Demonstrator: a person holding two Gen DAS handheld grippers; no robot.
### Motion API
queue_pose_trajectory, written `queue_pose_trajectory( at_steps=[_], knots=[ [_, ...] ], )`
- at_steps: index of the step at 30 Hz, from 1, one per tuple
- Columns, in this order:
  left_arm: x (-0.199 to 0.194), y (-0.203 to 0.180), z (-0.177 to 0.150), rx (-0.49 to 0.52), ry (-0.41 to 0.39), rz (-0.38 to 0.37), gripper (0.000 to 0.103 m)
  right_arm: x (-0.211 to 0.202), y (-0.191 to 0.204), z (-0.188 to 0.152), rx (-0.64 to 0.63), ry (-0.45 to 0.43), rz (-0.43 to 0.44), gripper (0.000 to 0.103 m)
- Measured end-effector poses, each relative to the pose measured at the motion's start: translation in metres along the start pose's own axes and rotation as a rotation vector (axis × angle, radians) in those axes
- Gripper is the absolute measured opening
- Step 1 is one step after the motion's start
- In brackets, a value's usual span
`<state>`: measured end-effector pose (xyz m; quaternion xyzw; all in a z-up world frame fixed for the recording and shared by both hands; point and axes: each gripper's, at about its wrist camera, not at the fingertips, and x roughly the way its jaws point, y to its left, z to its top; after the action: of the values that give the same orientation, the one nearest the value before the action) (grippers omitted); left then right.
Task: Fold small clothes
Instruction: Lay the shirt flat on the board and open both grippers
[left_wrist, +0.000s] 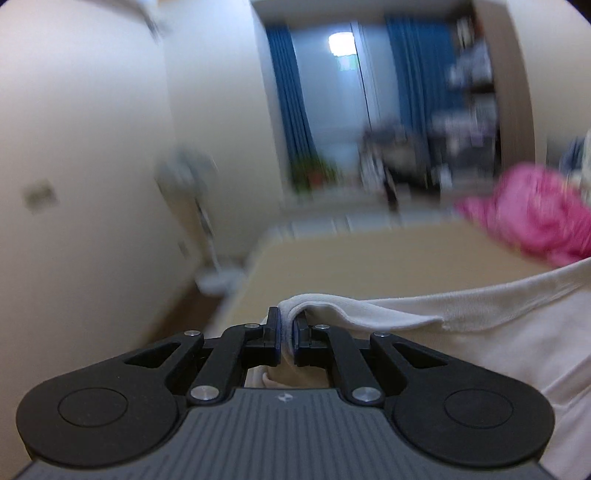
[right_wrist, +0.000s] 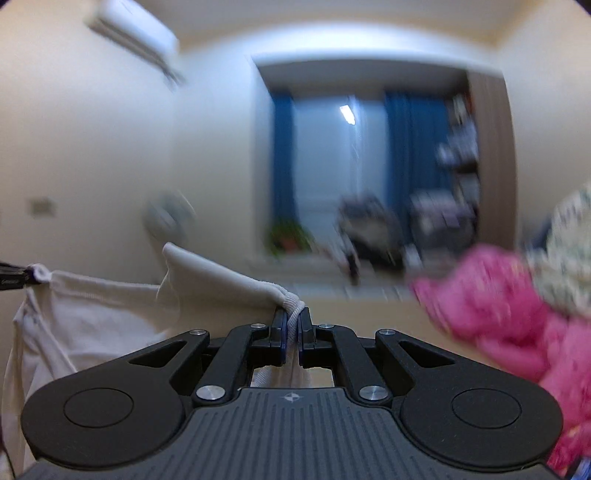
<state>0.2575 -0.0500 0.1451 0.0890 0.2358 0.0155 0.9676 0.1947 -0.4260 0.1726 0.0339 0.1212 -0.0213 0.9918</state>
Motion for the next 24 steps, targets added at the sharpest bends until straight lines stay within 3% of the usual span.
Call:
queue_pose_trajectory(
  at_steps=[2, 4, 6, 7, 9, 13, 15, 17, 19, 21, 23, 24],
  knots=[
    [0.095, -0.012, 0.002, -0.035, 0.164, 0.000, 0.022, 0.077, -0.006, -0.020, 0.002, 0.092, -0.075, 0.005],
    [0.169, -0.024, -0.009, -0.071, 0.343, 0.000, 0.053, 0.150, -0.004, -0.044, 0.021, 0.228, -0.153, 0.018],
    [0.198, -0.029, -0.029, -0.098, 0.413, 0.040, 0.058, 0.203, -0.014, -0.071, 0.039, 0.374, -0.221, 0.032],
    [0.201, -0.028, -0.038, -0.100, 0.418, 0.043, 0.072, 0.208, -0.020, -0.084, 0.066, 0.385, -0.244, 0.038],
    [0.192, -0.028, -0.065, -0.076, 0.407, 0.015, 0.087, 0.198, -0.038, -0.111, 0.154, 0.418, -0.214, 0.048],
    [0.136, -0.017, -0.133, 0.033, 0.369, -0.002, 0.088, 0.126, -0.061, -0.178, 0.149, 0.513, -0.169, 0.049],
    [0.105, -0.012, -0.162, 0.058, 0.378, -0.022, 0.088, 0.081, -0.066, -0.221, 0.159, 0.615, -0.156, 0.049],
    [0.071, -0.005, -0.189, 0.058, 0.394, -0.034, 0.088, 0.039, -0.051, -0.256, 0.150, 0.697, -0.108, 0.050],
    [0.040, -0.005, -0.214, 0.030, 0.421, -0.039, 0.088, 0.010, -0.032, -0.287, 0.111, 0.759, -0.062, 0.065],
    [0.018, 0.002, -0.229, -0.011, 0.453, -0.039, 0.088, -0.005, -0.014, -0.309, 0.080, 0.803, -0.013, 0.071],
    [0.000, 0.003, -0.243, -0.052, 0.495, -0.040, 0.088, -0.008, 0.003, -0.333, 0.061, 0.848, 0.007, 0.072],
    [-0.008, 0.000, -0.246, -0.066, 0.514, -0.038, 0.088, -0.005, 0.007, -0.342, 0.039, 0.869, 0.006, 0.066]
  ],
)
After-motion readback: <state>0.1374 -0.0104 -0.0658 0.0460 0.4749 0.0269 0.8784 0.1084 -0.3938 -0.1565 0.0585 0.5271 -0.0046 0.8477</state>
